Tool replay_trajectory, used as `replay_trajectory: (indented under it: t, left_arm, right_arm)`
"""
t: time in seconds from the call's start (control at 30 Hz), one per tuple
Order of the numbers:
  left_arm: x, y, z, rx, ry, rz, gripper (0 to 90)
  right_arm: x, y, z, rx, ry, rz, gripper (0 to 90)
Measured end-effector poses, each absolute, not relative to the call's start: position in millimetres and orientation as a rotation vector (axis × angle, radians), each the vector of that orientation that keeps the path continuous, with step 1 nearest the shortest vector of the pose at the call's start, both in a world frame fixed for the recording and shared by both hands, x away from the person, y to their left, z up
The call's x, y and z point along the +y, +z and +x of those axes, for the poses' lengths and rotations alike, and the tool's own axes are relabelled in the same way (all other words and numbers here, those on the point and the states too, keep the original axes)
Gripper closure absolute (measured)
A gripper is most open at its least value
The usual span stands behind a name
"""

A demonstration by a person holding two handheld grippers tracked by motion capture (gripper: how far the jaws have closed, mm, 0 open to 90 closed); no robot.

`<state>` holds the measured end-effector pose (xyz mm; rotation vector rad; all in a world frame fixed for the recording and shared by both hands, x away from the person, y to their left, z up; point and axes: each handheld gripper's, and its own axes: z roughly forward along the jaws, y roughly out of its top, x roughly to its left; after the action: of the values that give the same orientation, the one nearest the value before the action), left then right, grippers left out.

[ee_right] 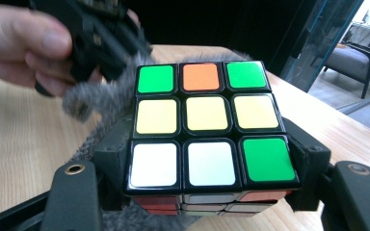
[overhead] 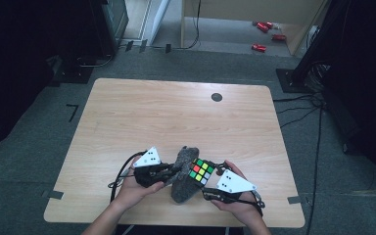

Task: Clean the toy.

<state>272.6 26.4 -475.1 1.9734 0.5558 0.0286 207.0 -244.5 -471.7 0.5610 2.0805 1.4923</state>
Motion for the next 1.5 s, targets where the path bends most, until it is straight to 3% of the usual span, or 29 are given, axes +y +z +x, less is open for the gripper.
replay_trajectory:
  t: [0.1,0.3,0.43,0.6,0.83,1.07,1.13,1.27,1.5]
  left_arm:
    - [21.6,-481.8,272.6,0.565,0.01,2.003,82.6]
    - [-5.2,-487.5,250.4,0.393,0.022,2.035,80.8]
    - [1.8,-479.3,251.7,0.432,0.09,1.964,81.2]
    - [21.3,-472.8,261.4,0.498,0.07,1.859,82.0]
    - [3.2,-478.1,249.4,0.413,0.069,1.931,81.1]
    - [11.8,-476.2,256.7,0.475,0.084,1.915,79.9]
    - [12.5,-476.9,258.6,0.486,0.088,1.927,75.1]
    - [9.4,-479.6,259.1,0.494,0.155,2.008,54.5]
    - [13.5,-477.6,261.2,0.57,0.309,2.032,27.4]
  right_arm:
    - [-247.6,-466.9,206.8,2.043,1.544,0.589,34.6]
    - [-245.2,-458.8,207.0,1.986,1.644,0.632,34.6]
    - [-244.5,-460.7,208.0,2.01,1.653,0.68,34.6]
    - [-250.5,-460.1,210.1,2.011,1.677,0.735,34.6]
    - [-250.2,-459.1,212.7,1.995,1.727,0.774,34.6]
    - [-256.1,-464.5,216.7,2.002,1.702,0.821,34.6]
    - [-257.4,-465.5,217.7,2.001,1.679,0.829,34.6]
    - [-257.5,-464.8,217.6,1.992,1.636,0.849,34.6]
    - [-256.3,-457.1,218.4,1.94,1.555,0.941,34.6]
